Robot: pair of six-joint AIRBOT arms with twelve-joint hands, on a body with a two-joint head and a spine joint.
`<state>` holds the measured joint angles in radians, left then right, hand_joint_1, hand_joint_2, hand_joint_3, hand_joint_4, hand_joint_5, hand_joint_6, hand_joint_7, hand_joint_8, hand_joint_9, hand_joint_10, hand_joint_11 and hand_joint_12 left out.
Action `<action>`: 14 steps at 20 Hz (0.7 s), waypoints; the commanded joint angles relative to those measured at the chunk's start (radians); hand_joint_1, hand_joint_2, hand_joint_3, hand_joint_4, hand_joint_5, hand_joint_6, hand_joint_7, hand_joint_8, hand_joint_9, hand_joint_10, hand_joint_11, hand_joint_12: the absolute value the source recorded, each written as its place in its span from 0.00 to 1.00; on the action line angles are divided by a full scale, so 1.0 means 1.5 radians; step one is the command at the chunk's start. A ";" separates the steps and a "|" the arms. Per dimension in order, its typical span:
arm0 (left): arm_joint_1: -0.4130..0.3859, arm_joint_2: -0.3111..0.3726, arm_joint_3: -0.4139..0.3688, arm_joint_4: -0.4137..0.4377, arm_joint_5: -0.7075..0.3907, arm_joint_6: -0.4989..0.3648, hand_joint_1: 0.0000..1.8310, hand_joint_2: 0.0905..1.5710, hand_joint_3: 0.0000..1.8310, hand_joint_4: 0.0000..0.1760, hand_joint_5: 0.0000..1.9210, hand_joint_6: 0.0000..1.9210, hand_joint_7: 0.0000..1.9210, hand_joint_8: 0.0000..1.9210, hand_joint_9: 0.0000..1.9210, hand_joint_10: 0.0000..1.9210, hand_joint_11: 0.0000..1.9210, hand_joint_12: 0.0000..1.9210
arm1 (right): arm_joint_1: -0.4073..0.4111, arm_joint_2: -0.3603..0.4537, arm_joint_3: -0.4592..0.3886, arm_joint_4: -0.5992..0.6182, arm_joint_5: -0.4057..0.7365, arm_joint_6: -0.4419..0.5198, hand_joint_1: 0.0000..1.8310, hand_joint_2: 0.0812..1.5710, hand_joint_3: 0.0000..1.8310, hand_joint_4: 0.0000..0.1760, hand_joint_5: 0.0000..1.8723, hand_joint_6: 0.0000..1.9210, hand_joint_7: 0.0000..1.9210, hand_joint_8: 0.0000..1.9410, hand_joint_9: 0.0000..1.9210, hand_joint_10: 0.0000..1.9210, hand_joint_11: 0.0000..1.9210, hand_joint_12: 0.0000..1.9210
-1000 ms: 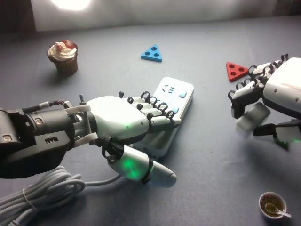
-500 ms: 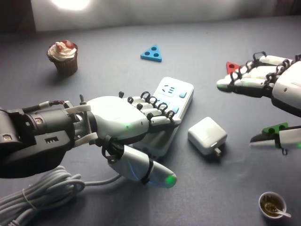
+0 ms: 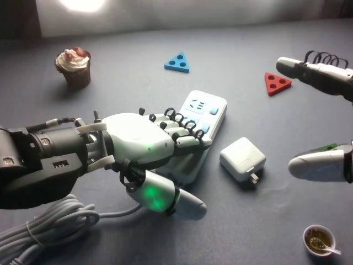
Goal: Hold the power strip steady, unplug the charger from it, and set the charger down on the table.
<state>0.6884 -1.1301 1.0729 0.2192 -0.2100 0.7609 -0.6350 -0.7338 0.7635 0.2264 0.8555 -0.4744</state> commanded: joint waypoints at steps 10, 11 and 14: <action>-0.070 0.049 -0.036 -0.006 -0.002 -0.002 0.00 0.61 0.00 0.00 0.04 0.00 0.04 0.00 0.03 0.00 0.02 0.03 | -0.019 0.045 -0.106 0.161 0.124 0.006 0.33 0.54 0.00 0.00 0.04 0.00 0.04 0.00 0.05 0.00 0.00 0.19; -0.082 0.055 -0.042 -0.006 0.001 -0.004 0.00 0.61 0.00 0.00 0.04 0.00 0.04 0.00 0.03 0.00 0.02 0.03 | -0.020 0.045 -0.111 0.156 0.148 0.006 0.33 0.54 0.00 0.00 0.03 0.00 0.04 0.00 0.04 0.00 0.00 0.17; -0.119 0.075 -0.059 -0.006 0.026 -0.006 0.00 0.60 0.00 0.00 0.03 0.00 0.03 0.00 0.02 0.00 0.00 0.03 | -0.046 0.055 -0.137 0.156 0.170 0.013 0.34 0.55 0.00 0.00 0.03 0.00 0.04 0.00 0.05 0.00 0.00 0.17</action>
<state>0.5152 -1.0183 0.9813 0.2165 -0.0883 0.7567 -0.7162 -0.6582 0.5560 0.4789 1.0016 -0.4671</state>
